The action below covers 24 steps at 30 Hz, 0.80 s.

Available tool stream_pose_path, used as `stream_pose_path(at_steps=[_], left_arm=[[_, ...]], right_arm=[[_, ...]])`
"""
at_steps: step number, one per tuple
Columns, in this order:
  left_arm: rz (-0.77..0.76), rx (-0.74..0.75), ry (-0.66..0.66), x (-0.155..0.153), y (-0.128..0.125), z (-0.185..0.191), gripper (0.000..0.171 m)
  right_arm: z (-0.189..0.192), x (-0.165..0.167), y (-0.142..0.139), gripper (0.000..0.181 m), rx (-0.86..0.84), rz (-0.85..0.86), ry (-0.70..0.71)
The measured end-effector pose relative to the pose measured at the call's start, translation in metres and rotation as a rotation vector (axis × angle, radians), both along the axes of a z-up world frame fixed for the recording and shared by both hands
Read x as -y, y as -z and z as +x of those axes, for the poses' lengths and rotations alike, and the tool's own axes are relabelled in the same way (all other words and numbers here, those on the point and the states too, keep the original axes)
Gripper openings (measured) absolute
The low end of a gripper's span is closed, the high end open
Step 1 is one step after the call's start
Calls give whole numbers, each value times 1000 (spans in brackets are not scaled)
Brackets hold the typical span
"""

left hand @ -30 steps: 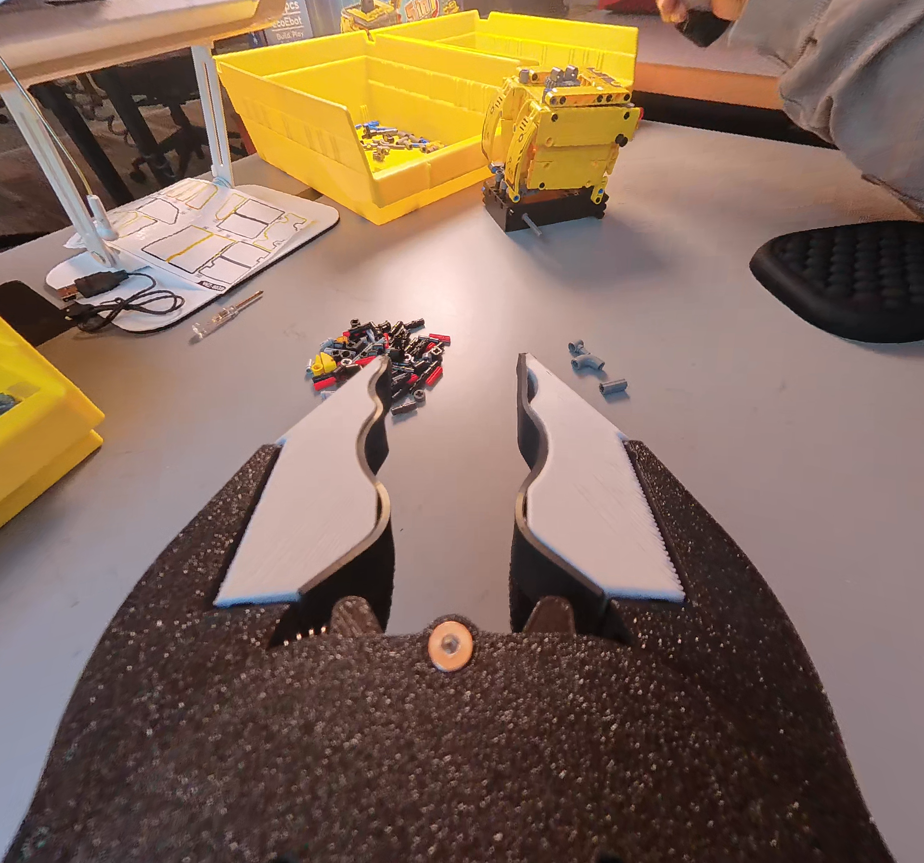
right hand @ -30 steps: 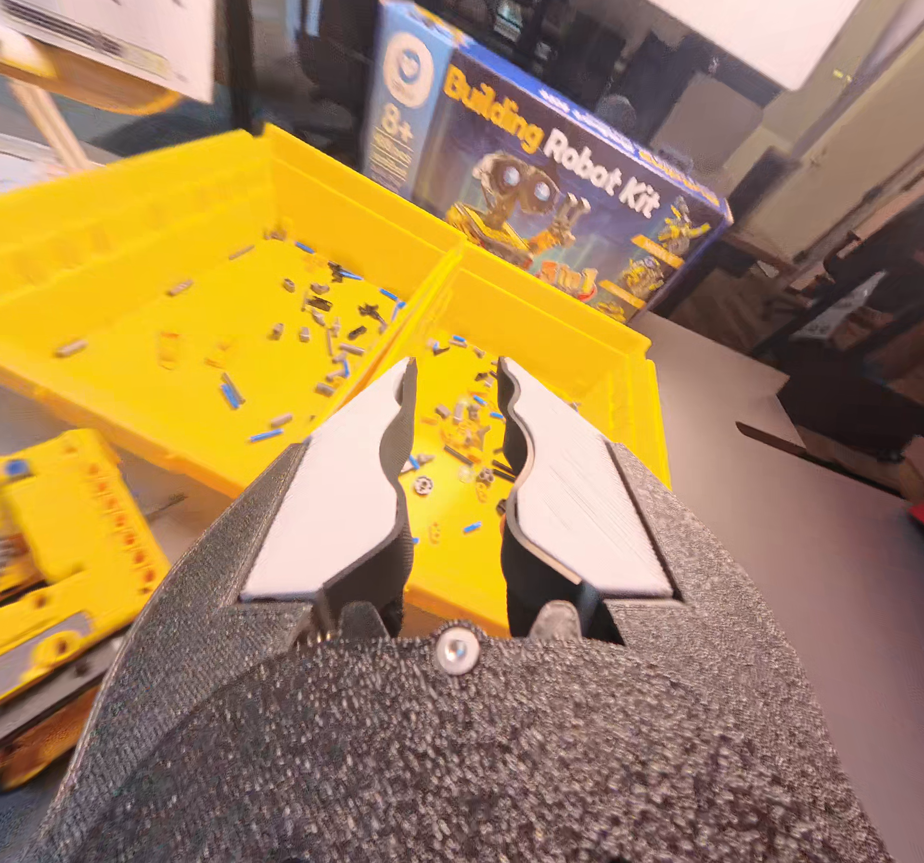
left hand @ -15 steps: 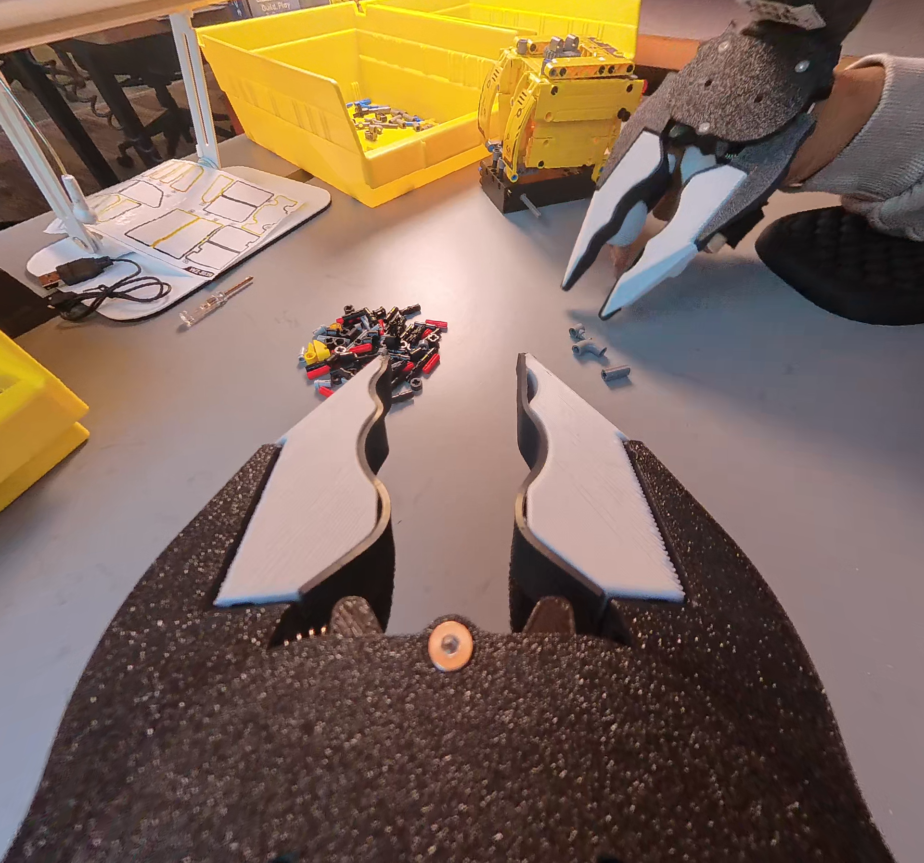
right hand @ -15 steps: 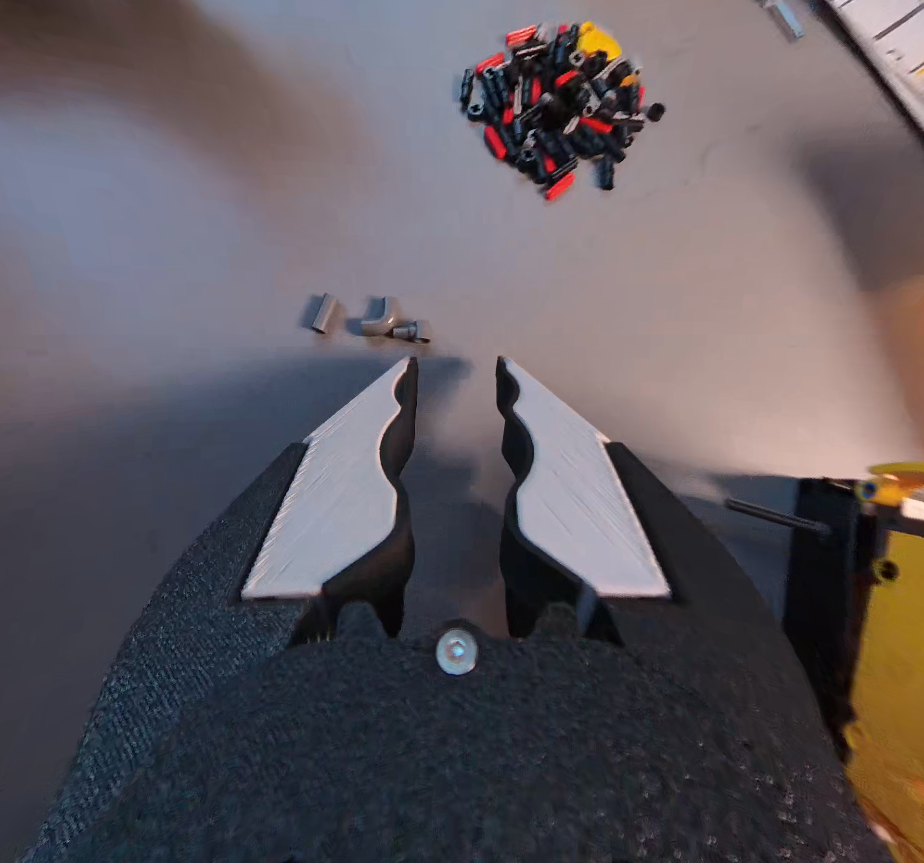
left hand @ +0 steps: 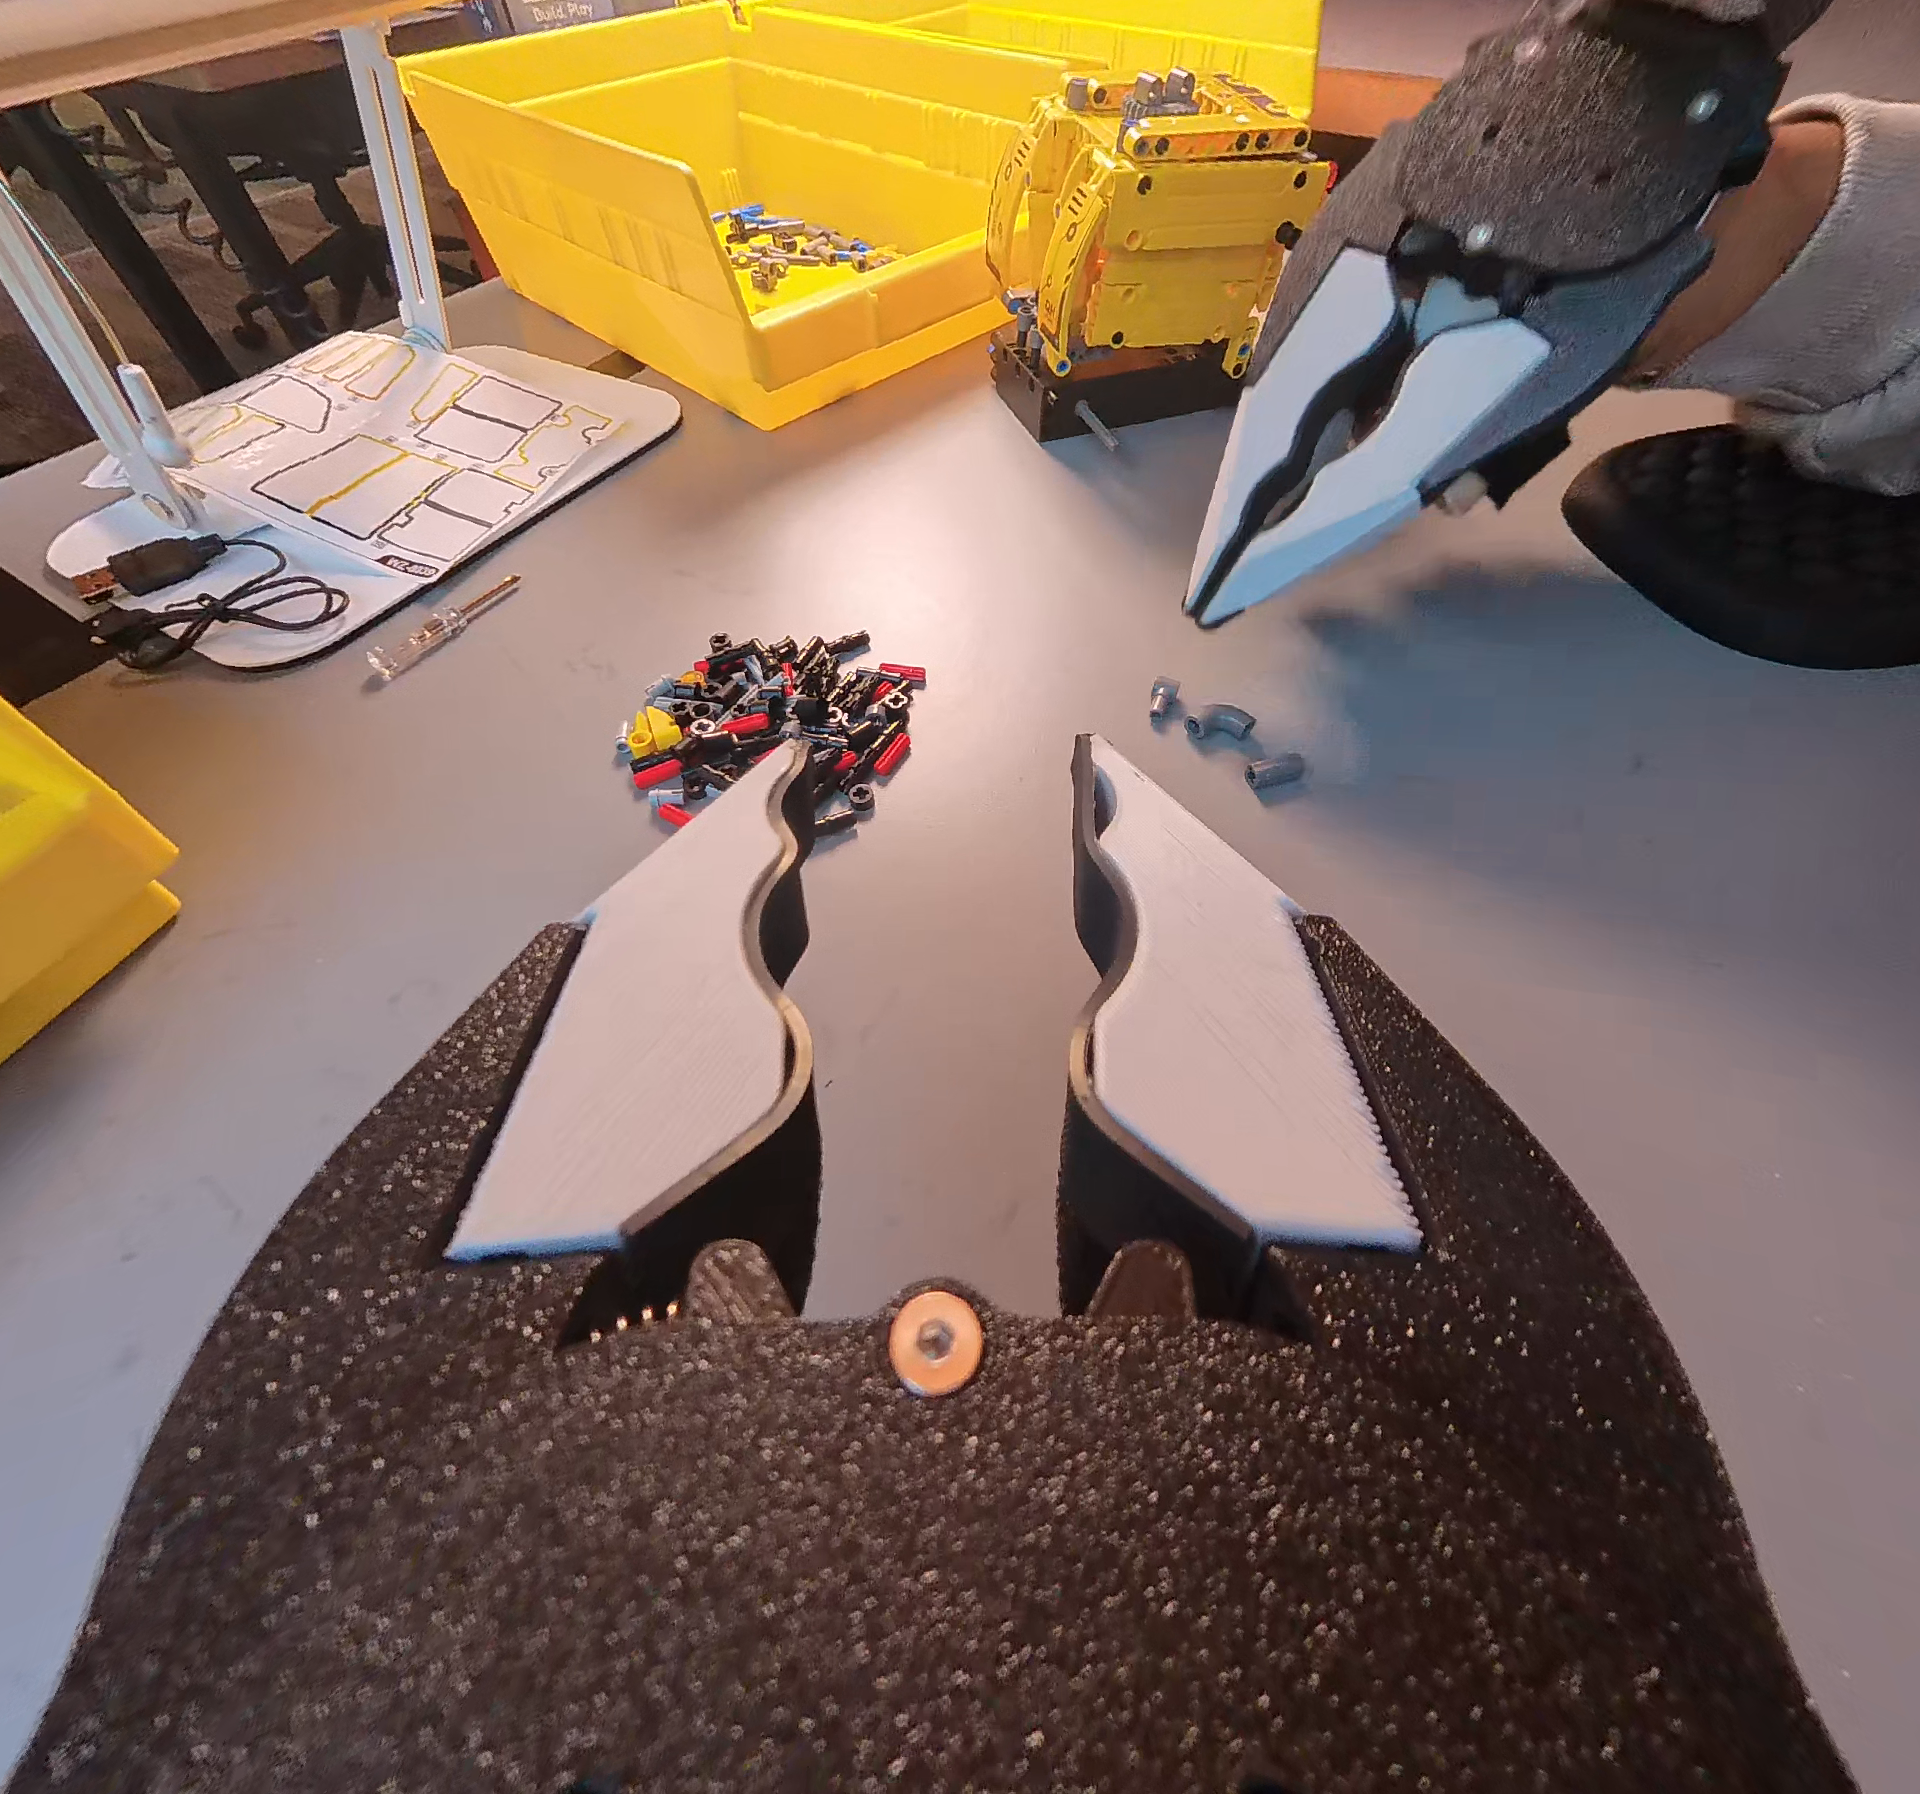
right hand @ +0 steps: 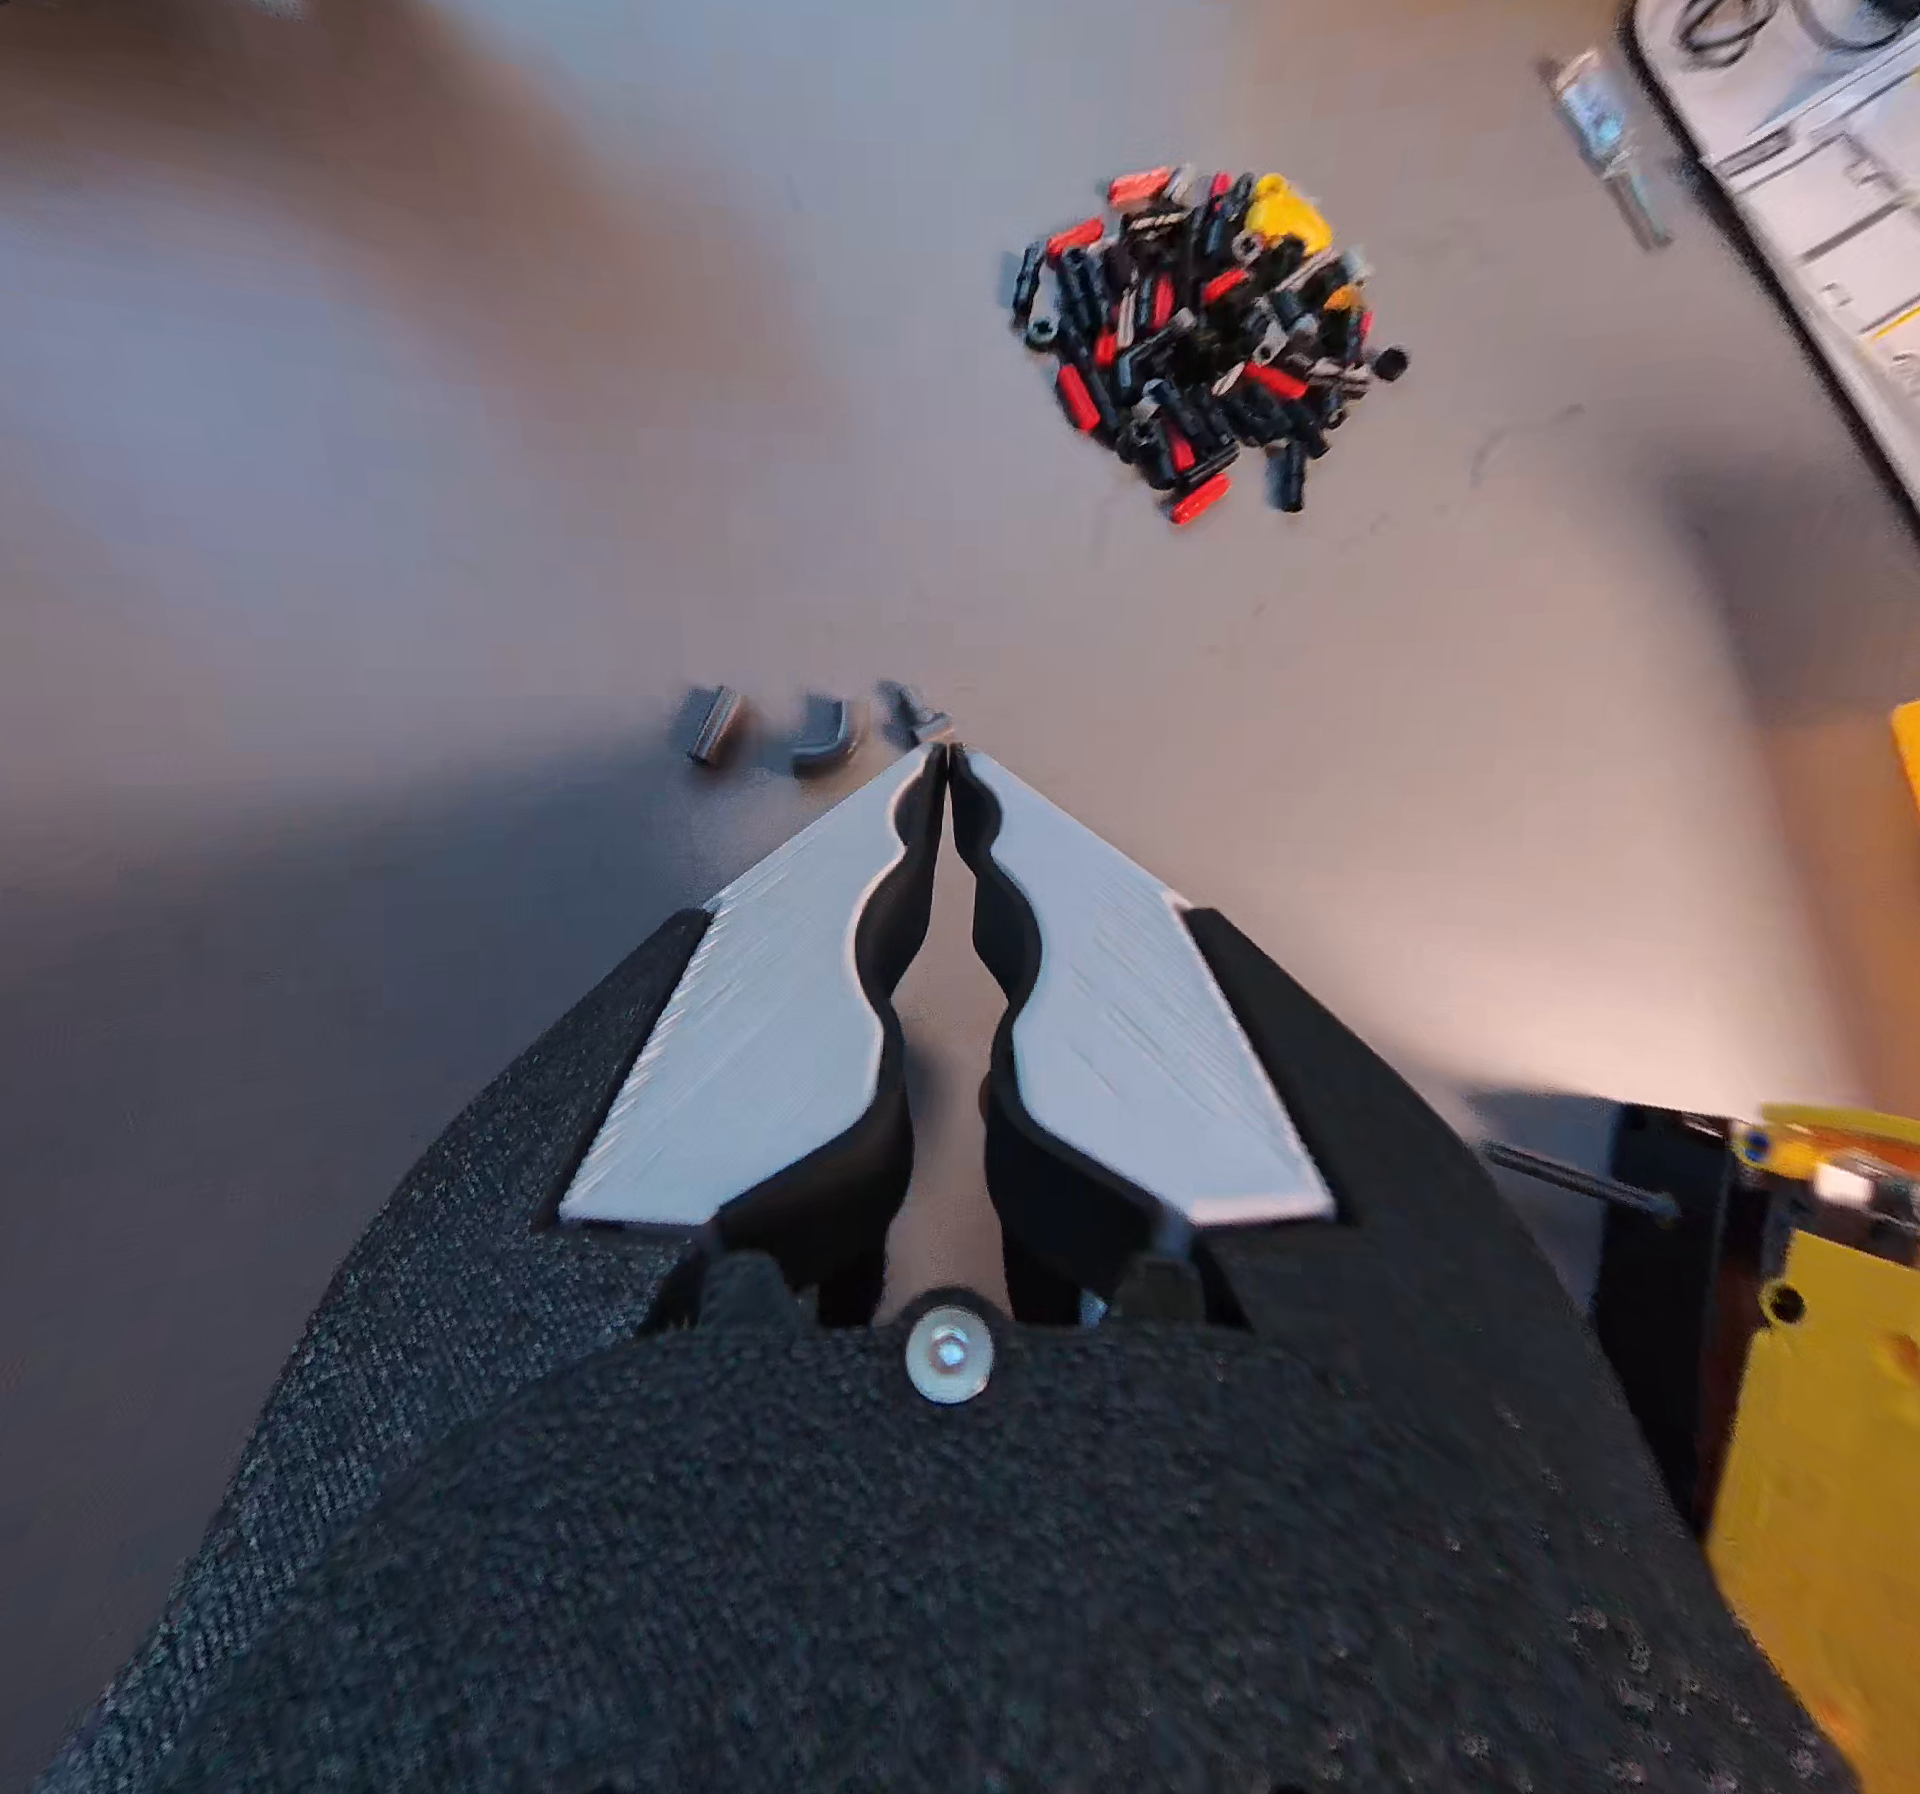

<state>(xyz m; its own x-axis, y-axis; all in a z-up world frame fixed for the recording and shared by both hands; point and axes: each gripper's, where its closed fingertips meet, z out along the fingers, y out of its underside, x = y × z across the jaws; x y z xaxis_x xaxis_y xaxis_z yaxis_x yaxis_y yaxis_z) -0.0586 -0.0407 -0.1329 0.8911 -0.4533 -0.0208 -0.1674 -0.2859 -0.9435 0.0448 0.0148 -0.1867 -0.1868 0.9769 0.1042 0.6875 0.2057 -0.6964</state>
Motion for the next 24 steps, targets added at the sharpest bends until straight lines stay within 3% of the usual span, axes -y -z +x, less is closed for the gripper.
stream_pose_path(at_steps=[3,5,9,14,19,21,24], left_arm=[[0,2,2,0,0,1,49],[-2,4,10,0,1,3,49],[-10,-13,17,0,4,5,49],[1,-7,-1,0,0,0,48],[4,-7,4,0,-1,0,48],[4,-8,5,1,-1,0,48],[2,1,4,1,-1,0,48]], right_arm=[[5,-13,-32,0,-90,-10,50],[6,-18,-39,0,-101,2,42],[-1,-2,-13,17,-4,-51,-40],[-8,2,16,16,113,-29,-114],[-9,1,17,7,120,-7,-135],[-6,0,0,7,58,-3,-119],[6,-28,-65,7,-129,62,10]])
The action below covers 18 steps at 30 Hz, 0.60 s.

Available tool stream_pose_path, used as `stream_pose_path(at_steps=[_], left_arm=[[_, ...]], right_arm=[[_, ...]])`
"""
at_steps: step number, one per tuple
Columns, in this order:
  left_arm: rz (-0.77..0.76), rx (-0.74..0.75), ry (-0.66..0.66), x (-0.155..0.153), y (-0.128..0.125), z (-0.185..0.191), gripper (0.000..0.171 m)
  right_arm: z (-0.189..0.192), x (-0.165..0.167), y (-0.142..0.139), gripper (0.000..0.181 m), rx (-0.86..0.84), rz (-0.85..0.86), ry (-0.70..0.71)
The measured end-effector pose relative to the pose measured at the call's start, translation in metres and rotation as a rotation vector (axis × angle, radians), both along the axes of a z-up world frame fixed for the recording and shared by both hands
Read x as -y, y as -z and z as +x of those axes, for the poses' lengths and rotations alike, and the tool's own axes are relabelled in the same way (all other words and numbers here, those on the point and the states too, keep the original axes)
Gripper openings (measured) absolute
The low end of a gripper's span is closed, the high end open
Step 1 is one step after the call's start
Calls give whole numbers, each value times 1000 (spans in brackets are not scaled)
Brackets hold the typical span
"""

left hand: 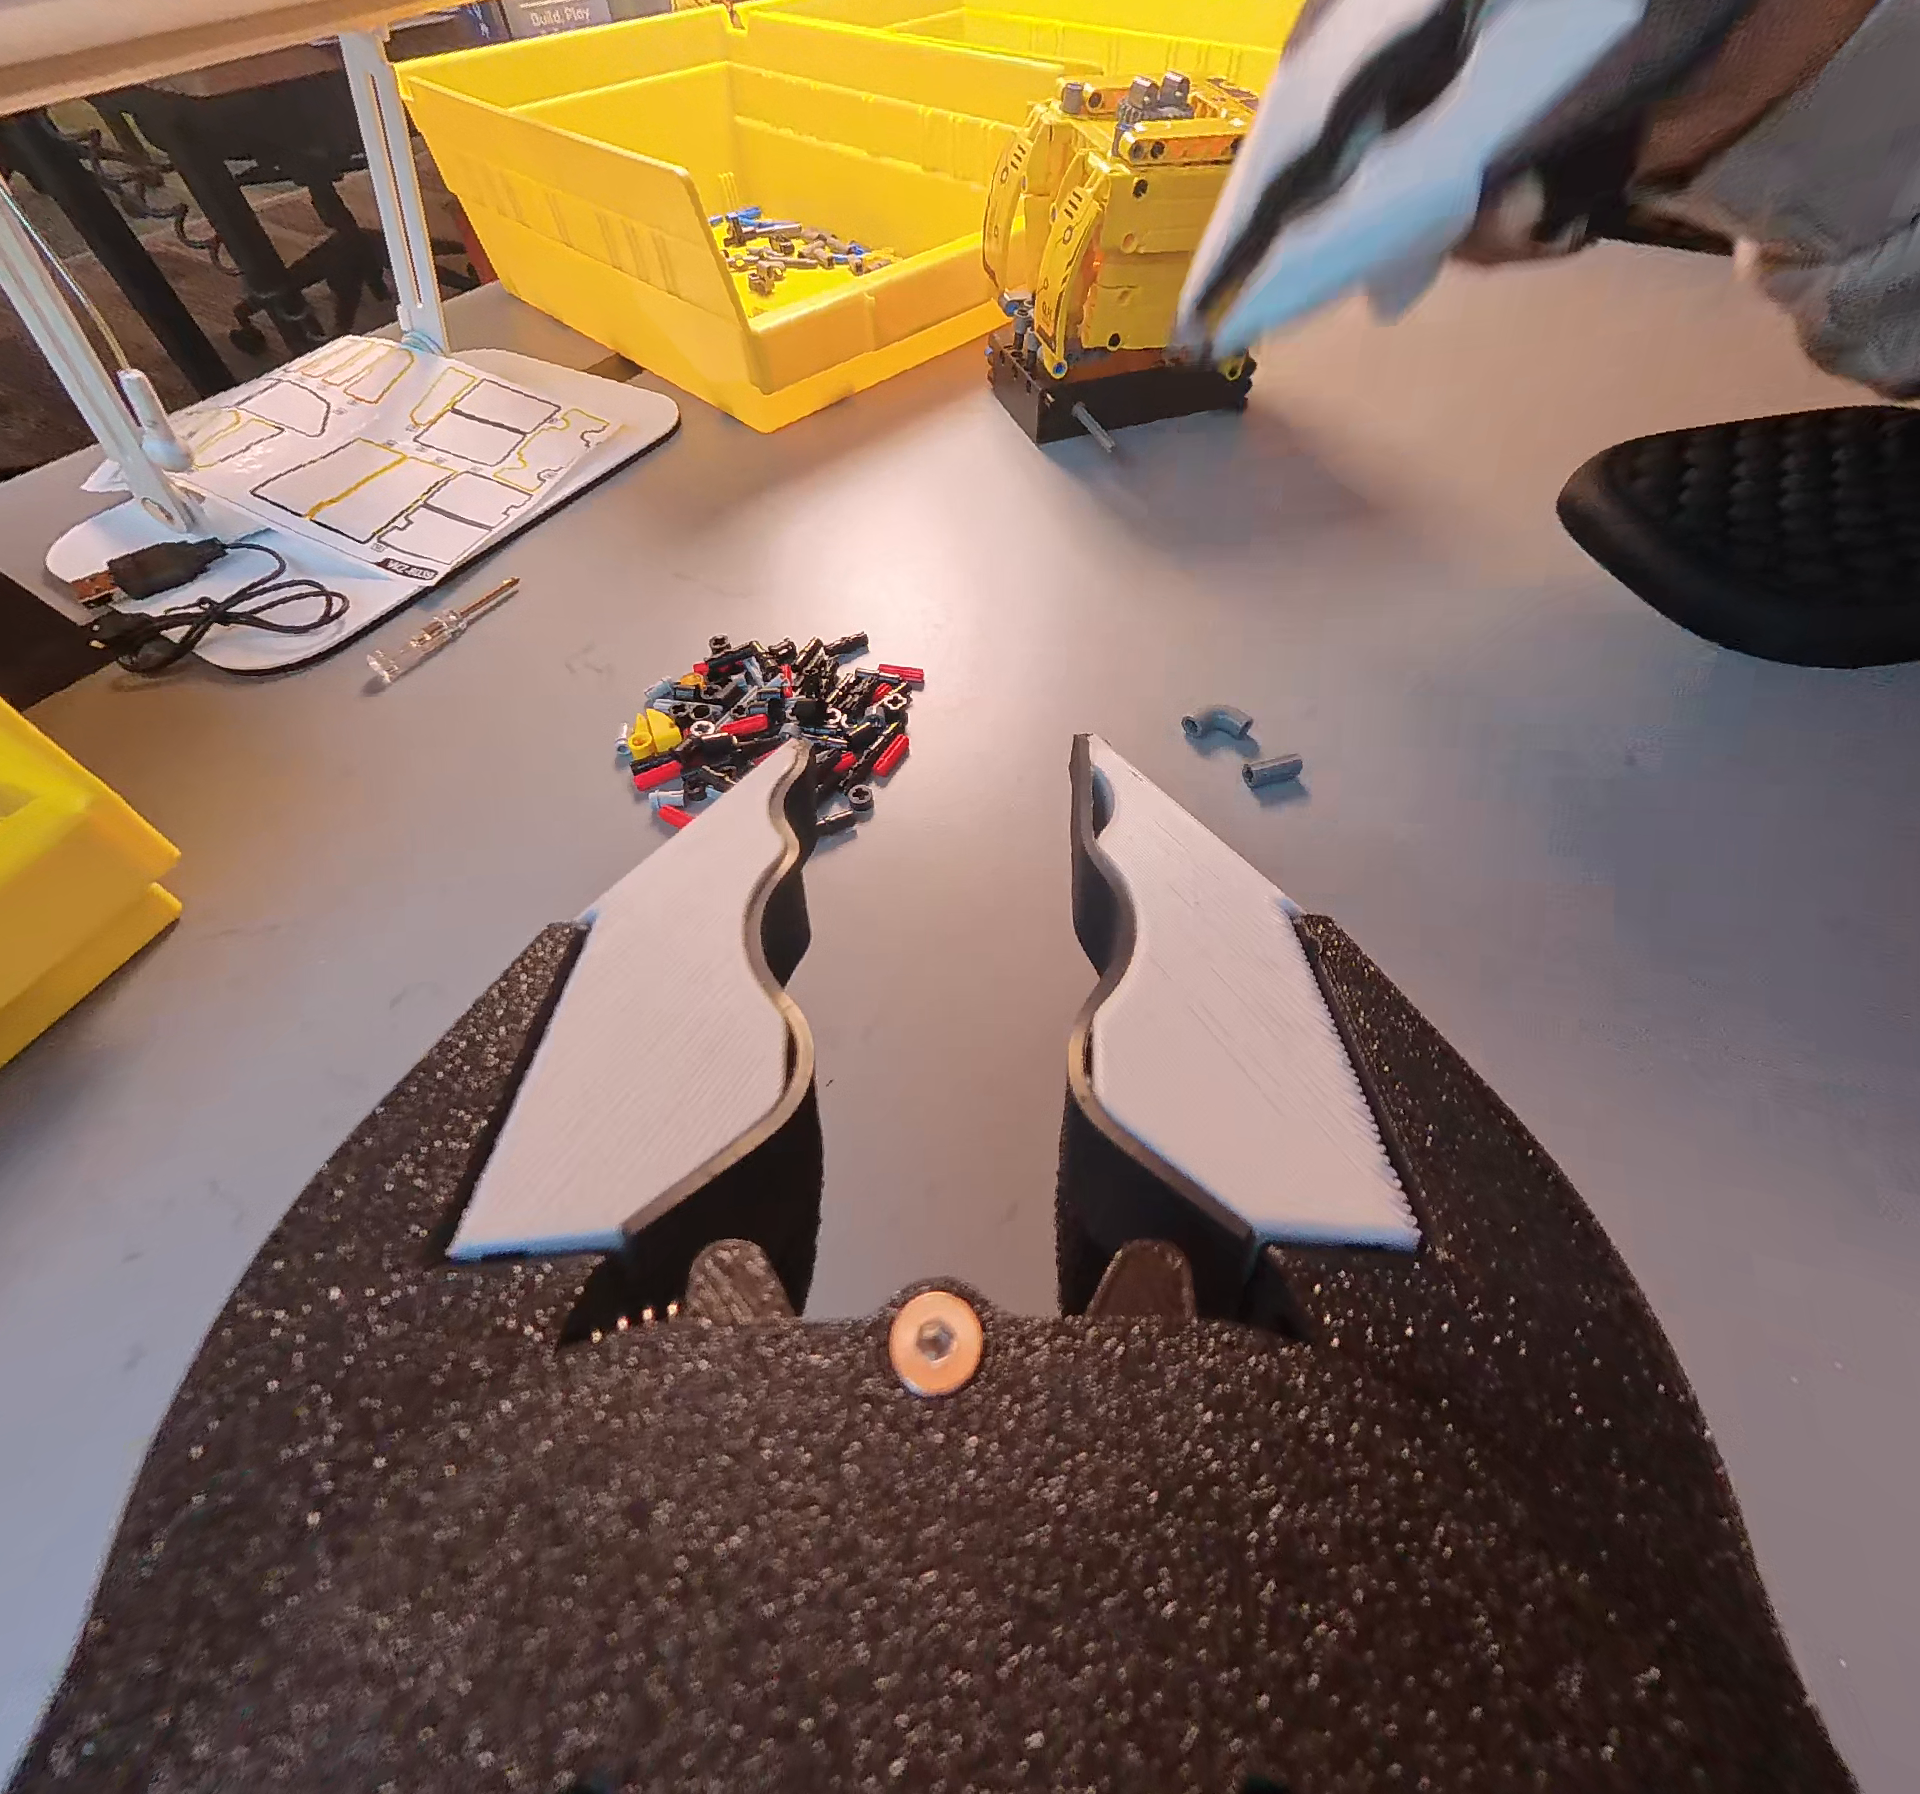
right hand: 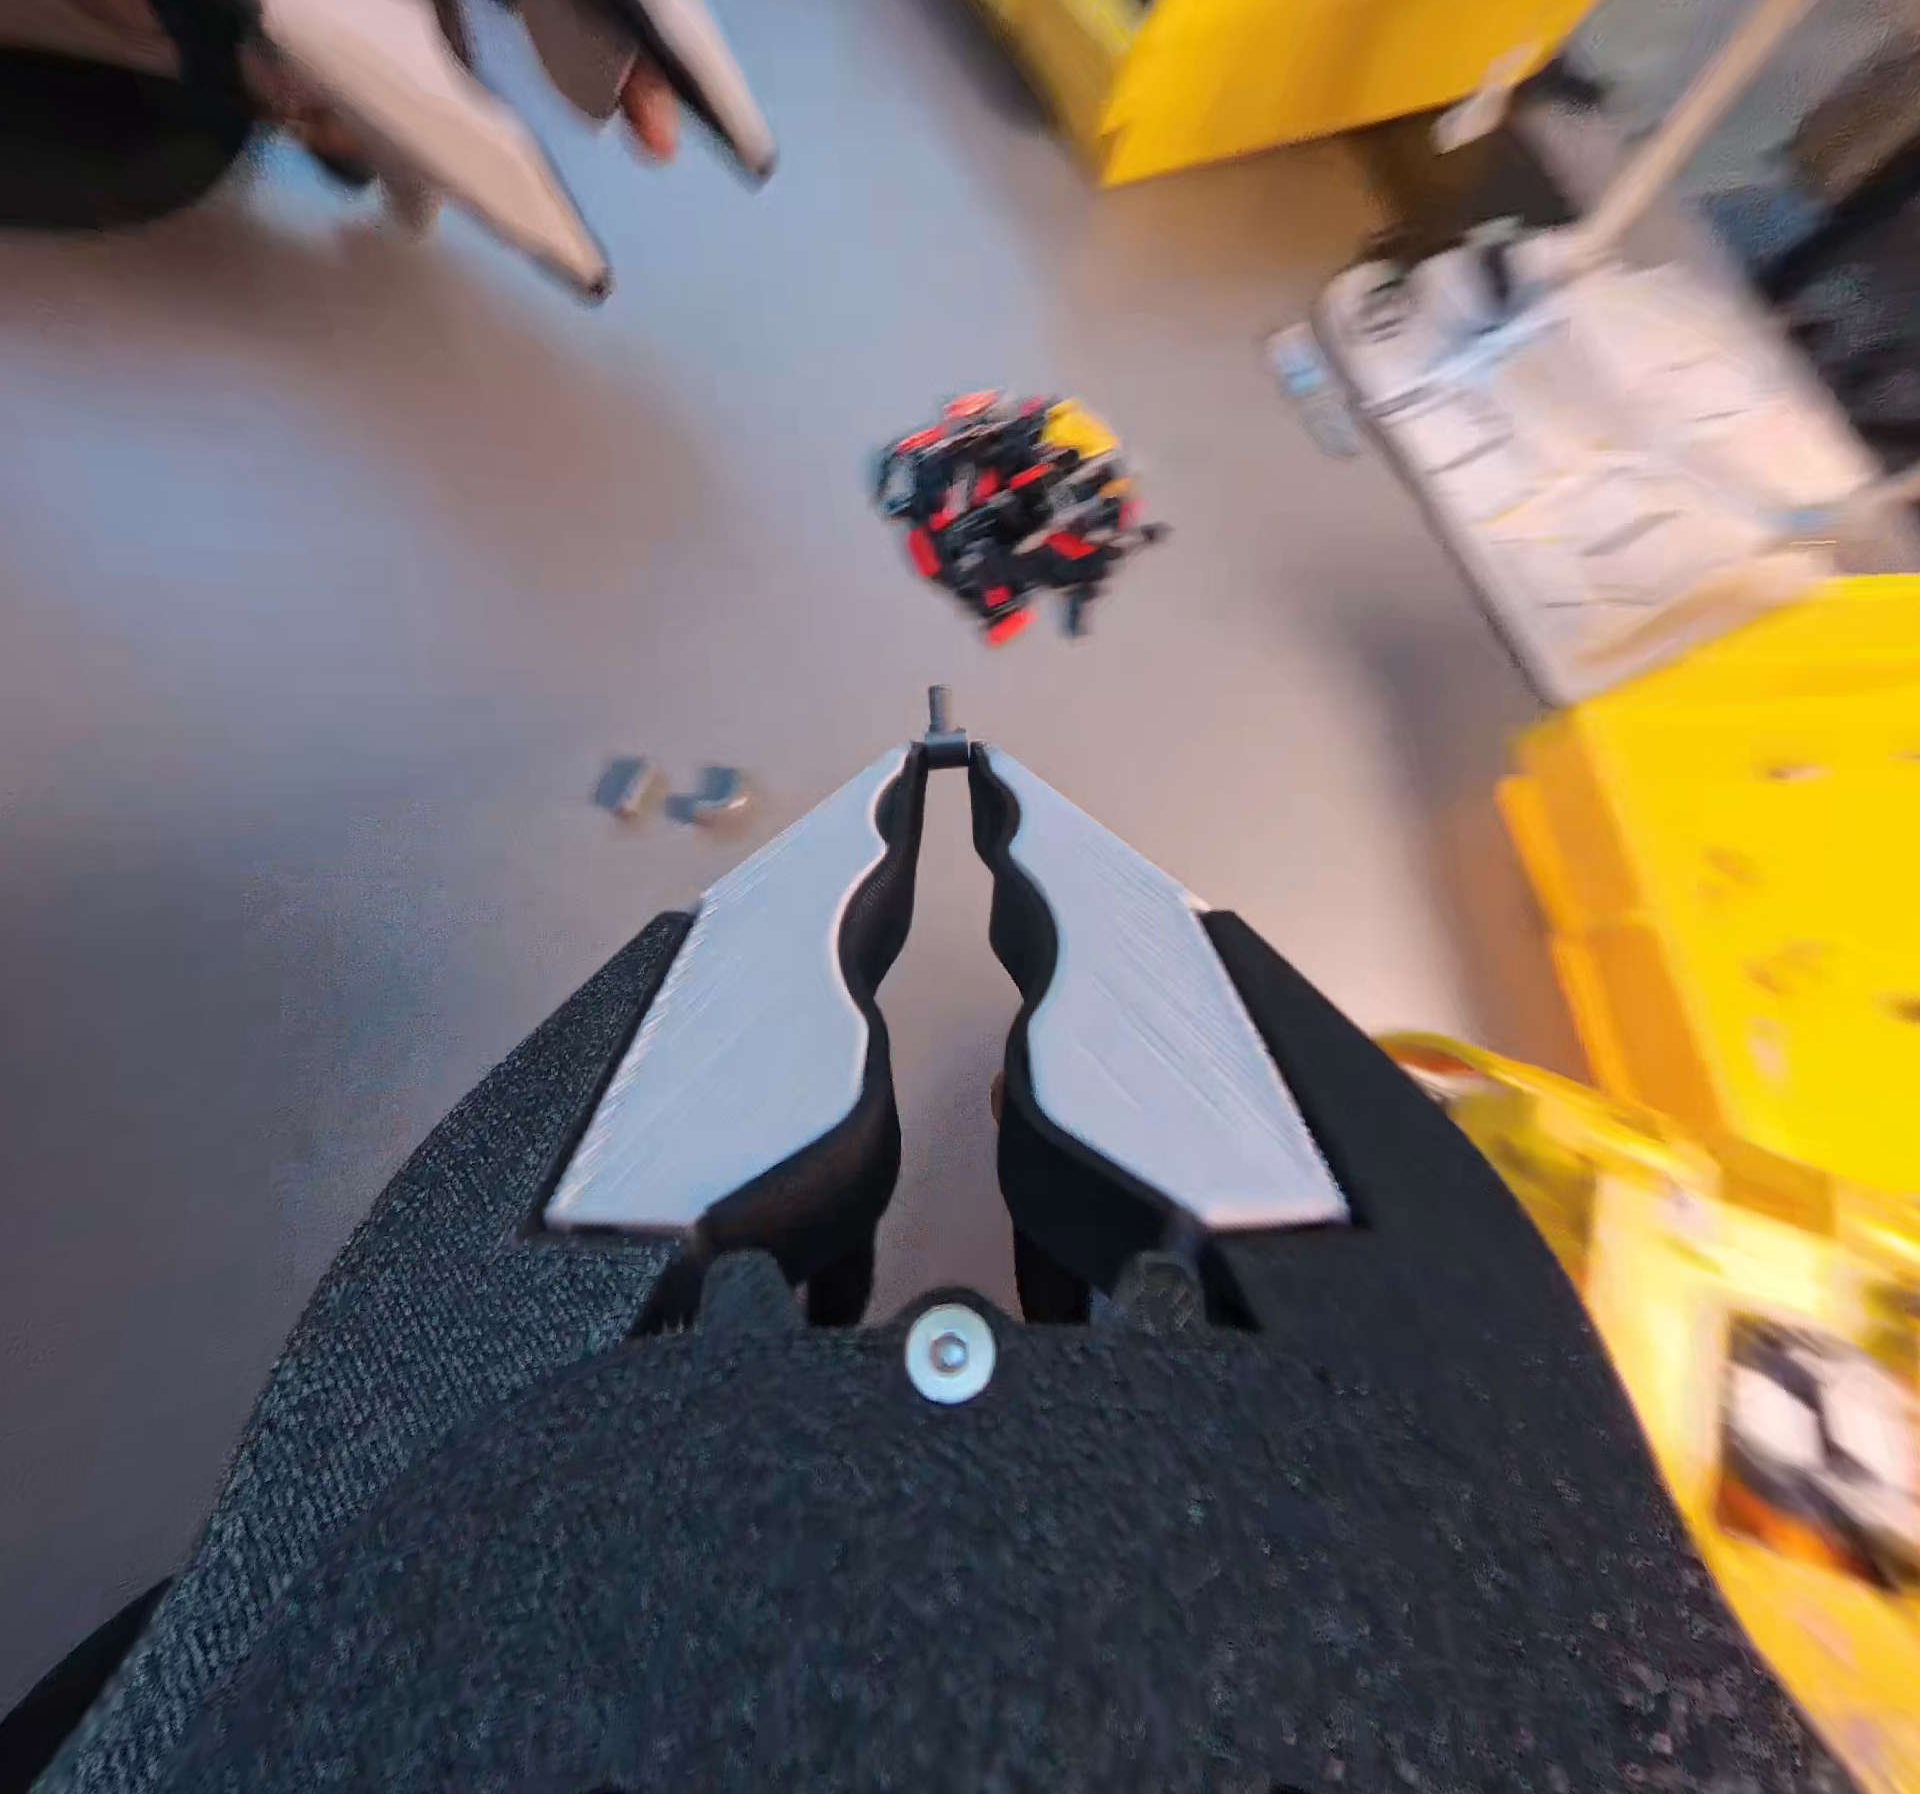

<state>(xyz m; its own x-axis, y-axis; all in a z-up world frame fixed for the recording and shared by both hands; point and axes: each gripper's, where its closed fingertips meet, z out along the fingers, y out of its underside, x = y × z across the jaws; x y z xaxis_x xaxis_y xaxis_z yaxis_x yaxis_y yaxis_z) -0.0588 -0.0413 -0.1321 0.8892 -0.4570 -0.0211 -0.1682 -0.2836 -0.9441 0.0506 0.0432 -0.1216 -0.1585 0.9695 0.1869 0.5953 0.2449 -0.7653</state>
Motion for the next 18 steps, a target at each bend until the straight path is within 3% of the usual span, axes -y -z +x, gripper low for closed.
stream_pose_path(at_steps=[3,5,9,12,15,18], left_arm=[[-7,4,6,-1,2,1,48],[-12,-2,12,0,4,3,48],[-13,-14,16,0,5,6,47],[-13,-19,12,0,5,6,45],[-19,-16,15,1,6,7,42],[-26,-23,19,1,8,7,41]], right_arm=[[36,-72,-78,7,-210,64,260],[71,-134,-105,7,-273,141,449],[137,-260,-90,8,-199,256,781],[163,-320,-64,13,-156,256,927],[171,-342,-64,33,-203,277,1010],[144,-299,-107,33,-419,266,917]])
